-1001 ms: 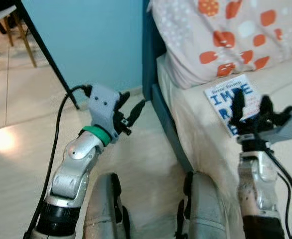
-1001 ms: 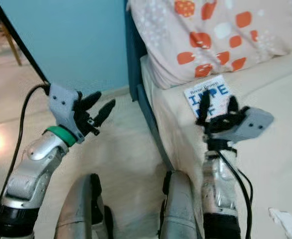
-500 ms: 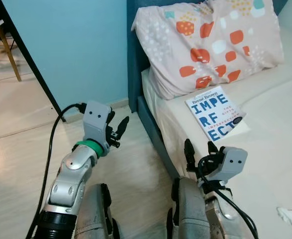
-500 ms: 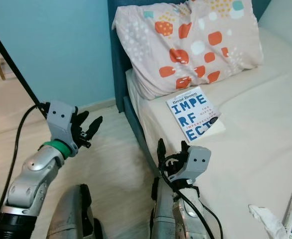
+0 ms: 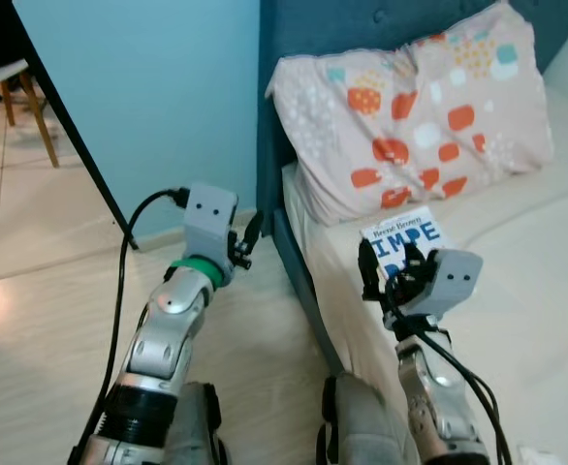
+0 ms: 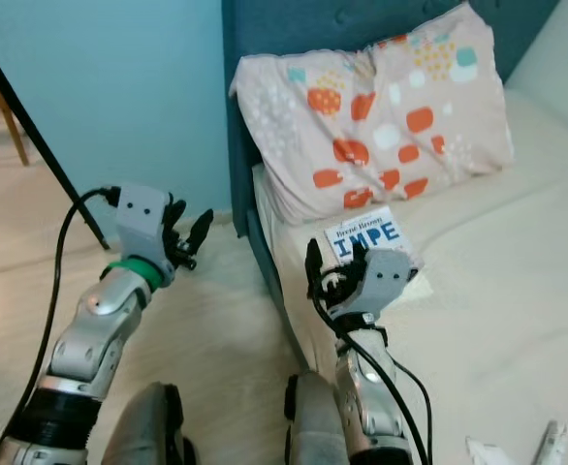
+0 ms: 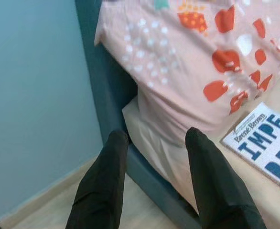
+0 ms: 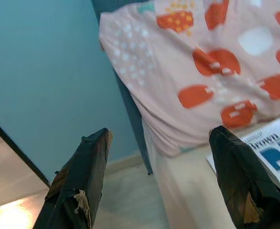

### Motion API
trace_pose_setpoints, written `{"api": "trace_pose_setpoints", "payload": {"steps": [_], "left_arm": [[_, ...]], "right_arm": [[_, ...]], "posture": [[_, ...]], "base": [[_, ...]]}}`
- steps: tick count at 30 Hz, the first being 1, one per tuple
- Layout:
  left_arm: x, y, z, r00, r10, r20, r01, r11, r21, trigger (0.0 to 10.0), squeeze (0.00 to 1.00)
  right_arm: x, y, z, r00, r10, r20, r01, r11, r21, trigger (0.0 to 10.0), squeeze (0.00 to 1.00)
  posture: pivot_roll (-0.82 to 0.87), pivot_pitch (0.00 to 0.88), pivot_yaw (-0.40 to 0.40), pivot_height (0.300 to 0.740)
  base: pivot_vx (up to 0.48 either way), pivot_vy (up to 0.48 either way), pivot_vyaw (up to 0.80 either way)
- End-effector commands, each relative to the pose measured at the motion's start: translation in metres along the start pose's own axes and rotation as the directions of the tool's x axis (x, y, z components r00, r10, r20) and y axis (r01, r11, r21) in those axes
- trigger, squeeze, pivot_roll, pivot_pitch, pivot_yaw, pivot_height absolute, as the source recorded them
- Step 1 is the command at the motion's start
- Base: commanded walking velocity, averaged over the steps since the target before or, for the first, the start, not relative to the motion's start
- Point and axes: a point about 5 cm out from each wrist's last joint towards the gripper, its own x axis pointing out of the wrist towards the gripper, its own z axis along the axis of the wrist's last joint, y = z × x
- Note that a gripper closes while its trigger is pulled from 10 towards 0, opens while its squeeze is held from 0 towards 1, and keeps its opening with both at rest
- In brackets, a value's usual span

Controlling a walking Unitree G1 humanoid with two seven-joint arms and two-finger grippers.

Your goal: Clean up the room

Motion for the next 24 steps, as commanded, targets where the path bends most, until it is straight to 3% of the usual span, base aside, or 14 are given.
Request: {"api": "trace_pose_setpoints", "payload": {"steps": [1, 13, 19, 24], "left_arm": [[-0.0005, -0.0030, -0.0067, 1.000, -0.001, -0.022, 0.001, 1.000, 0.019, 10.0, 0.00], [0.0021, -0.0043, -0.0128, 0.999, 0.016, -0.029, -0.015, 0.999, 0.035, 10.0, 0.00], [0.0019, -0.0037, -0.0143, 0.999, 0.028, -0.035, -0.027, 0.999, 0.040, 10.0, 0.00], [0.0002, -0.0054, -0.0167, 0.999, 0.028, -0.039, -0.027, 0.999, 0.041, 10.0, 0.00]], "right_arm": [[-0.0039, -0.0031, -0.0069, 0.999, -0.032, -0.029, 0.032, 0.999, 0.020, 10.0, 0.00], [-0.0034, -0.0054, -0.0106, 0.998, -0.048, -0.045, 0.049, 0.999, 0.024, 10.0, 0.00], [-0.0019, -0.0081, -0.0120, 0.996, -0.083, -0.044, 0.086, 0.995, 0.049, 10.0, 0.00], [-0.0023, -0.0085, -0.0158, 0.994, -0.095, -0.057, 0.099, 0.993, 0.065, 10.0, 0.00]], "posture": [[0.04, 0.032, -0.002, 0.691], [0.04, 0.040, 0.002, 0.736], [0.04, 0.044, 0.004, 0.736], [0.04, 0.046, 0.006, 0.736]], "base": [[0.000, 0.000, 0.00], [0.000, 0.000, 0.00], [0.000, 0.000, 0.00], [-0.311, 0.000, 0.00]]}}
